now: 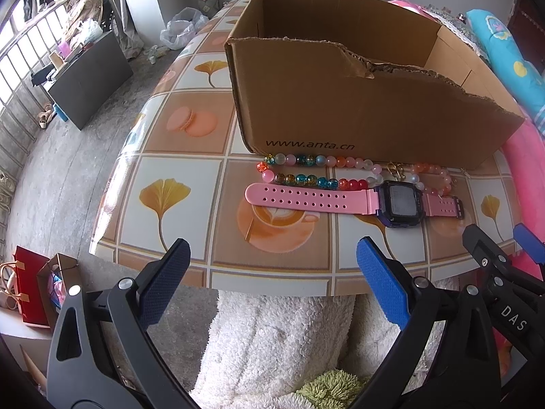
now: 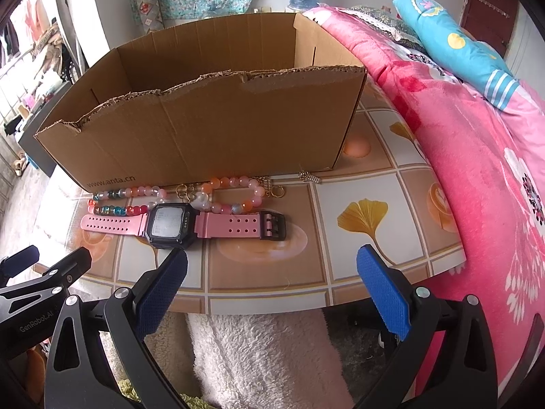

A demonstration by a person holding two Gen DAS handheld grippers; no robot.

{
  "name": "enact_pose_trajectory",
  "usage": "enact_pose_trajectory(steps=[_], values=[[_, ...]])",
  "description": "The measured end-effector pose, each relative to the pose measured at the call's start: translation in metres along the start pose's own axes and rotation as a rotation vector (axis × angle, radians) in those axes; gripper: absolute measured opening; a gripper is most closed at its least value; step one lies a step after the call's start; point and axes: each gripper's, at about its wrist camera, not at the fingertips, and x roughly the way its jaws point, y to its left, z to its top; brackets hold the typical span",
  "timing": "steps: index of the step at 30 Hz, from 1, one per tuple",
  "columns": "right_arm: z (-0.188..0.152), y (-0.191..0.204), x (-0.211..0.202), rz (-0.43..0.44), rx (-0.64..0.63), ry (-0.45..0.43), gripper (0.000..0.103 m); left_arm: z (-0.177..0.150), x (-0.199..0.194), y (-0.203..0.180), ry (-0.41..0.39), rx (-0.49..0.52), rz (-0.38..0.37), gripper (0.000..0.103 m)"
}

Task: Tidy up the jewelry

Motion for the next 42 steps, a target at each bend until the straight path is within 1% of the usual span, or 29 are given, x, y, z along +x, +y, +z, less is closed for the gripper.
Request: enact_pose_trajectory(steps=[12, 19, 25, 27, 29, 31, 34, 36, 39, 41, 42], values=[[-0.001, 0.000, -0.002, -0.007, -0.002, -0.004, 0.097, -0.002, -0.001, 0.000, 0.001, 0.001, 0.001, 0.094], [-0.001, -0.001, -0.002, -0.025, 0.005, -0.008, 0.097, -0.004, 0.000, -0.001, 0.003, 0.006, 0.001, 0.094], [0.000, -0.003, 0.001, -0.022, 0.005, -0.018, 0.097, -0.001, 0.005, -0.002, -0.015, 0.011, 0.005, 0.094], [0.002, -0.003, 0.004, 0.014, -0.007, -0.015, 0.097, 0.002, 0.009, 0.000, -0.020, 0.012, 0.008, 0.094], [0.006, -0.002, 0.005, 0.083, -0.033, -0.011, 0.097, 0.004, 0.011, 0.005, -0.033, 0.011, 0.011, 0.094], [0.009, 0.002, 0.004, 0.145, -0.086, -0.027, 0.097, 0.006, 0.011, 0.011, -0.051, 0.014, 0.007, 0.094], [0.014, 0.018, -0.001, 0.190, -0.239, -0.082, 0.097, 0.010, 0.014, 0.020, -0.067, 0.036, -0.003, 0.094], [0.015, 0.035, 0.000, 0.248, -0.372, -0.099, 0.097, 0.012, 0.017, 0.028, -0.082, 0.044, -0.012, 0.094], [0.020, 0.051, 0.008, 0.329, -0.475, -0.093, 0.095, 0.013, 0.015, 0.039, -0.143, 0.038, -0.034, 0.094], [0.025, 0.058, 0.017, 0.362, -0.516, -0.072, 0.087, 0.011, 0.012, 0.048, -0.209, 0.045, -0.084, 0.094], [0.027, 0.061, 0.021, 0.370, -0.536, -0.062, 0.084, 0.010, 0.010, 0.054, -0.235, 0.038, -0.118, 0.095]])
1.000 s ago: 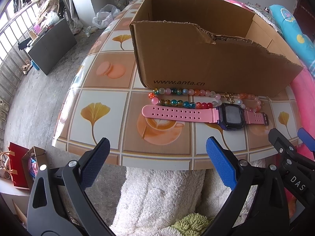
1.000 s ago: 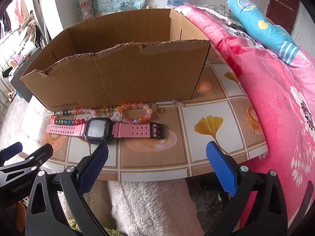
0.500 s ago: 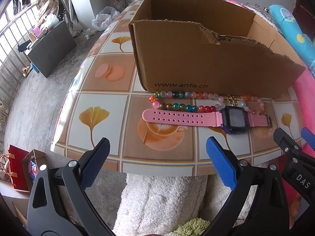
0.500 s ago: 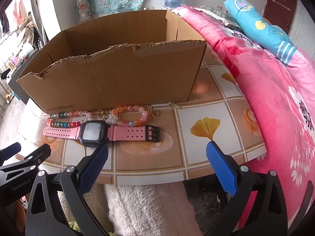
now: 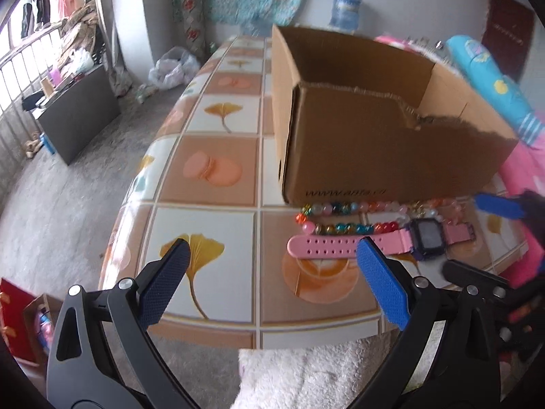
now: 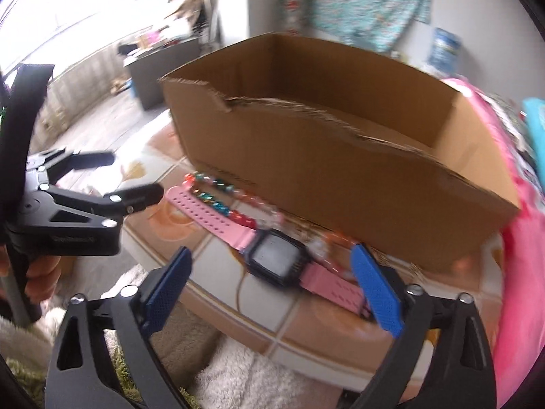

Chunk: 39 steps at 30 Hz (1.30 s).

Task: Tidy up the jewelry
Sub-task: 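Move the right tool to the pink-strapped watch while the left tool approaches its strap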

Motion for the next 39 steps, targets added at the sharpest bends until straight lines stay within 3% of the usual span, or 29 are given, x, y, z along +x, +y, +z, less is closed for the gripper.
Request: enact_pose_trajectory(steps=[3, 8, 13, 18, 24, 26, 29, 31, 32, 34, 39], values=[[0.005, 0.002, 0.014, 0.015, -0.045, 0.028, 0.073, 0.002, 0.002, 0.008, -0.030, -0.038, -0.045, 0.095], [0.009, 0.003, 0.036, 0.047, -0.094, 0.097, 0.060, 0.004, 0.014, 0.024, 0.003, -0.098, -0.109, 0.095], [0.007, 0.011, 0.037, 0.059, -0.117, 0.126, 0.060, -0.001, 0.021, 0.032, -0.018, -0.125, -0.178, 0.095], [-0.003, 0.025, 0.032, 0.016, -0.186, 0.150, 0.060, -0.006, 0.018, 0.024, -0.037, -0.080, -0.179, 0.095], [-0.005, 0.017, 0.032, 0.063, -0.150, 0.176, 0.059, -0.021, 0.000, -0.002, -0.114, 0.112, -0.113, 0.094], [-0.002, 0.000, 0.033, 0.090, -0.117, 0.191, 0.051, -0.028, -0.005, -0.016, -0.128, 0.196, -0.089, 0.094], [-0.001, -0.008, 0.030, 0.120, -0.125, 0.220, 0.050, -0.038, -0.009, -0.038, -0.138, 0.308, -0.073, 0.093], [0.001, -0.021, 0.029, 0.167, -0.102, 0.239, 0.050, -0.043, -0.009, -0.051, -0.136, 0.377, -0.062, 0.077], [0.003, -0.027, 0.028, 0.198, -0.085, 0.251, 0.050, -0.046, -0.006, -0.060, -0.125, 0.415, -0.044, 0.073], [0.005, -0.037, 0.029, 0.248, -0.061, 0.269, 0.050, -0.051, 0.000, -0.072, -0.105, 0.470, -0.032, 0.054], [0.009, -0.071, 0.035, 0.393, 0.012, 0.318, 0.050, -0.063, 0.008, -0.099, -0.102, 0.610, -0.010, 0.046]])
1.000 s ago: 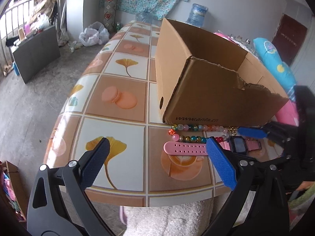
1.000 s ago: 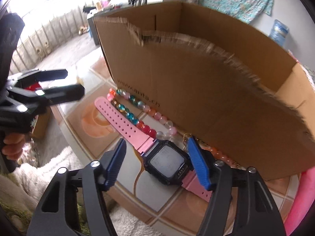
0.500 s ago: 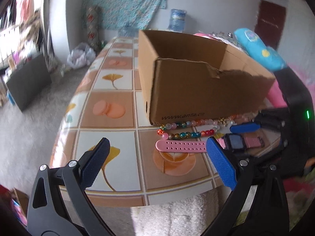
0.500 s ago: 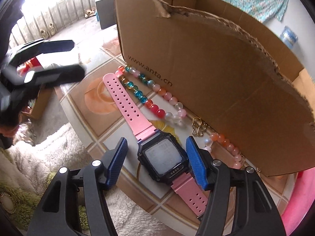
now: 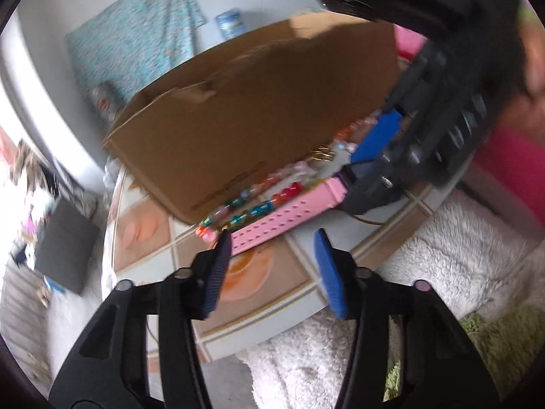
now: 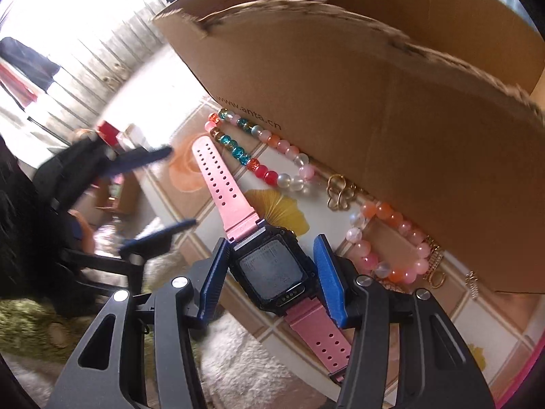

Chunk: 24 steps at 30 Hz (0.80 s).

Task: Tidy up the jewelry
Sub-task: 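Move the right tool to the pink-strapped watch while the left tool approaches its strap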

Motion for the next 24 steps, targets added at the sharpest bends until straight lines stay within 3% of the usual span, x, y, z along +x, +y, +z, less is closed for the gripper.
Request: enact_pose_trajectory(steps=[4, 10, 13, 20, 24], values=[[0.002, -0.017, -0.009, 0.065, -0.001, 0.005, 0.050, 0.003, 0.008, -0.023, 0.012, 0.098, 0.002, 0.046], [0.004, -0.028, -0.002, 0.124, -0.004, -0.003, 0.047, 0.010, 0.013, -0.032, 0.010, 0.110, 0.025, 0.045], [-0.007, -0.043, -0.017, 0.151, -0.001, -0.016, 0.046, 0.013, 0.014, -0.035, 0.017, 0.110, 0.008, 0.037], [-0.014, -0.063, -0.031, 0.182, -0.040, -0.032, 0.046, 0.010, 0.011, -0.035, 0.032, 0.188, 0.003, 0.034], [-0.015, -0.065, -0.032, 0.164, -0.088, -0.033, 0.046, 0.011, 0.012, -0.026, 0.071, 0.133, -0.047, 0.036]])
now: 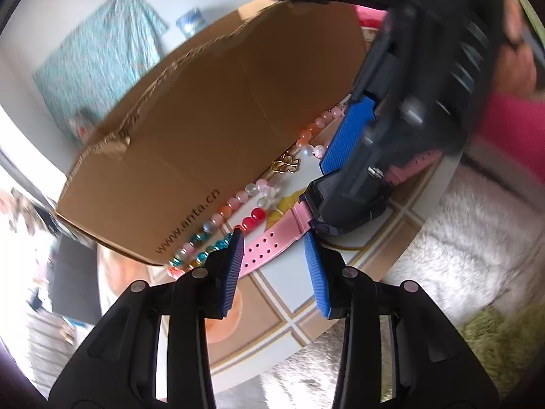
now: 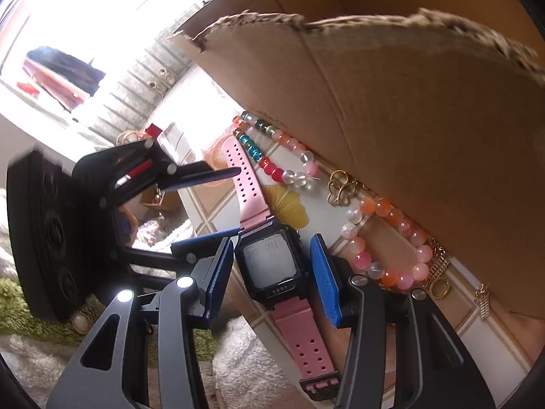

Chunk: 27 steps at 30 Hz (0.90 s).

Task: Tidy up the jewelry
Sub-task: 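Move the right tool to the pink-strapped watch while the left tool approaches its strap, then grasp the pink strap with the left gripper while the right gripper grasps the watch face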

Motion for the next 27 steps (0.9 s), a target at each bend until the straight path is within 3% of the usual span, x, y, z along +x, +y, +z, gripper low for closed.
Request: enact_pose_trajectory(steps=[13, 16, 20, 24, 27], values=[[-0.012, 0.029, -0.012, -0.164, -0.242, 0.017, 0.047, -0.006, 0.000, 0.043, 0.038, -0.341, -0.255, 0.034], [-0.010, 0.020, -0.020, -0.140, -0.224, 0.020, 0.042, -0.008, -0.003, 0.042, 0.027, -0.307, -0.219, 0.034], [-0.011, 0.006, -0.028, -0.104, -0.212, 0.011, 0.041, -0.013, 0.002, 0.020, 0.069, -0.148, -0.092, 0.035], [-0.015, 0.003, -0.036, -0.105, -0.228, 0.008, 0.041, -0.014, -0.001, 0.015, 0.059, -0.163, -0.091, 0.034], [-0.017, 0.006, -0.038, -0.100, -0.191, -0.007, 0.041, -0.012, 0.002, 0.018, 0.062, -0.198, -0.100, 0.023]])
